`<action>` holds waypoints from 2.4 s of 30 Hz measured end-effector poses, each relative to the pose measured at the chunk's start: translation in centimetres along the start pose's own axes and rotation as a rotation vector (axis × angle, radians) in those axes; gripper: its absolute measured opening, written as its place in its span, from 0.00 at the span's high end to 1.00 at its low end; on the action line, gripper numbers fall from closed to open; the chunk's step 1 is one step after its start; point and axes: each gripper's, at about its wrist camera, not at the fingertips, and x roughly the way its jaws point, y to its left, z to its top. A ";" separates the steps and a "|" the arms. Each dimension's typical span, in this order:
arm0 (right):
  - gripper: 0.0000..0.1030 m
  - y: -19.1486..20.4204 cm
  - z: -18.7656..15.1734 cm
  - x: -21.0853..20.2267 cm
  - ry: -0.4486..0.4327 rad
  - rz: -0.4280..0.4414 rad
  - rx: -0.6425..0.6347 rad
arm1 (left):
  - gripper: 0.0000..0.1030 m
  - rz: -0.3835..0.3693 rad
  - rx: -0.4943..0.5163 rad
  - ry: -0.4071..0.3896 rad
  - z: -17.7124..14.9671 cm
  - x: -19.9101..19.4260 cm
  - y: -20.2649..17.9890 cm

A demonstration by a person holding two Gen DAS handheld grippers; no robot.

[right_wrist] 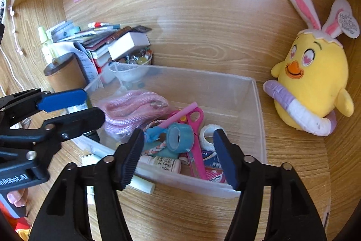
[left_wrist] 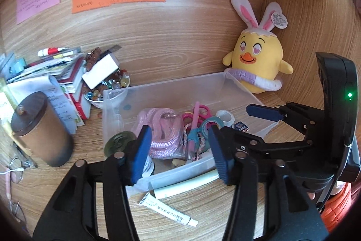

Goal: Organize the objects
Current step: 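Carry the pen and tape roll into the clear box and release both, then grasp the white ointment tube with the left gripper while the right gripper grasps the cream stick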

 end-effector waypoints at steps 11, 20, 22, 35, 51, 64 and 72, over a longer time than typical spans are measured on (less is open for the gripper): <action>0.41 0.7 -2.5 -2.8 -0.012 0.008 -0.042 | 0.18 0.123 -0.027 0.019 -3.5 -2.7 1.0; 0.41 2.4 -5.2 -1.7 0.043 -0.010 -0.119 | 0.18 0.110 -0.058 0.176 -7.3 0.3 1.7; 0.41 2.9 -5.5 -1.1 0.062 0.005 -0.131 | 0.18 0.089 -0.057 0.199 -7.6 0.9 1.5; 0.64 5.3 -6.0 3.8 0.190 0.042 -0.213 | 0.31 0.148 -0.013 0.227 -8.9 1.6 1.8; 0.65 7.2 -5.9 4.1 0.258 0.122 -0.264 | 0.39 0.006 -0.091 0.266 -9.3 0.5 3.9; 0.65 9.0 -6.0 1.4 0.239 0.200 -0.315 | 0.66 0.062 -0.019 0.268 -11.3 -0.2 4.6; 0.68 11.4 -5.5 4.9 0.267 0.182 -0.358 | 0.83 0.061 -0.036 0.247 -12.4 -1.5 6.0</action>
